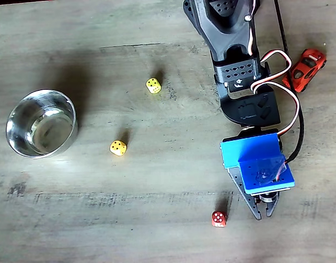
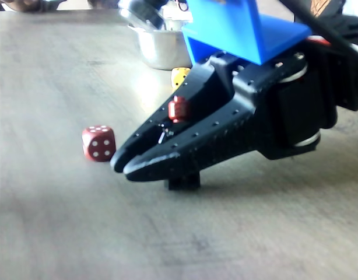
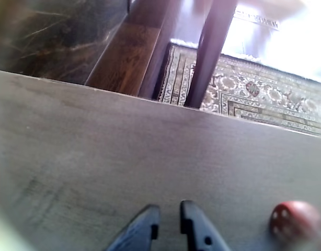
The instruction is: Pick up the lego figure and place in bowl
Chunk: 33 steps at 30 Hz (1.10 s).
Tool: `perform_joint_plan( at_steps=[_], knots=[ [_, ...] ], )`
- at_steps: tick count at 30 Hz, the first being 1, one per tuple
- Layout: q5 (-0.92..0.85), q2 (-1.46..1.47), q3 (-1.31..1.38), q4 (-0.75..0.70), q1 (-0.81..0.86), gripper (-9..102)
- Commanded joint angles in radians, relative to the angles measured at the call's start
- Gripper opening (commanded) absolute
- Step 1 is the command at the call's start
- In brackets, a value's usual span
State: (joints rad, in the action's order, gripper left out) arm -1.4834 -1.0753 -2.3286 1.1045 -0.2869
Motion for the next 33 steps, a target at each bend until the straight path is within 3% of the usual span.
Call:
perform_joint_plan(
  at_steps=[1, 6, 28, 33],
  knots=[
    [0.005, -0.003, 0.026, 0.003, 0.005, 4],
    [0.005, -0.006, 0.032, 0.003, 0.006, -1],
    [0.008, -0.061, 0.034, 0.002, 0.008, -1],
    [0.107, -0.155, 0.015, 0.000, 0.008, -1]
  ],
)
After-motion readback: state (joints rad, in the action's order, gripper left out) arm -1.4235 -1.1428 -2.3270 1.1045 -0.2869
